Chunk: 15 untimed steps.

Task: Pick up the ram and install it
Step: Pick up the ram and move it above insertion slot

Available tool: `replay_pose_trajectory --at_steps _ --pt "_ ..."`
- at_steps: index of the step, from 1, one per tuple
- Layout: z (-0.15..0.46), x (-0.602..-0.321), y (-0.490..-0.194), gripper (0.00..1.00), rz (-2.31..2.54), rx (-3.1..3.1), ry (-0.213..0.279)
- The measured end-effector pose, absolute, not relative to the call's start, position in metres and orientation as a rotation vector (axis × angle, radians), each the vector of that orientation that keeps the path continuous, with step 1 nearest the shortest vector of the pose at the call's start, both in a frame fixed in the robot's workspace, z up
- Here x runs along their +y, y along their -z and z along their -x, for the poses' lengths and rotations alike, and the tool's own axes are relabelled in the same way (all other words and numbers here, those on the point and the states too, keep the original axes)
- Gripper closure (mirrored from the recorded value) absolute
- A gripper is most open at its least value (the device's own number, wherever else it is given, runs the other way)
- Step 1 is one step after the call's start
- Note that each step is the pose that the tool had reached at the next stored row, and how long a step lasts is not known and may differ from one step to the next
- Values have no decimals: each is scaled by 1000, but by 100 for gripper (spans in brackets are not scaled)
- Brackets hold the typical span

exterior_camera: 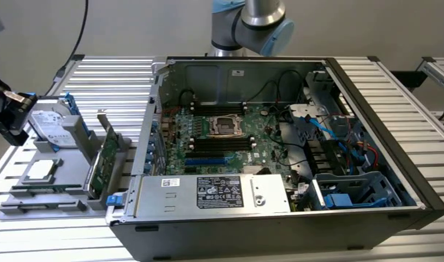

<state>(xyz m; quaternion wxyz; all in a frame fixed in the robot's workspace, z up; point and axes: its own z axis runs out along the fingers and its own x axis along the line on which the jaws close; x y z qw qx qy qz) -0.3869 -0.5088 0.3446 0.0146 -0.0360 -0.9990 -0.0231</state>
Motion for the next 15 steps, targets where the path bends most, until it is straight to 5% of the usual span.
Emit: replay_pose_trajectory --at_steps 15 --pt "388 -509 -336 89 -115 -3105 94"
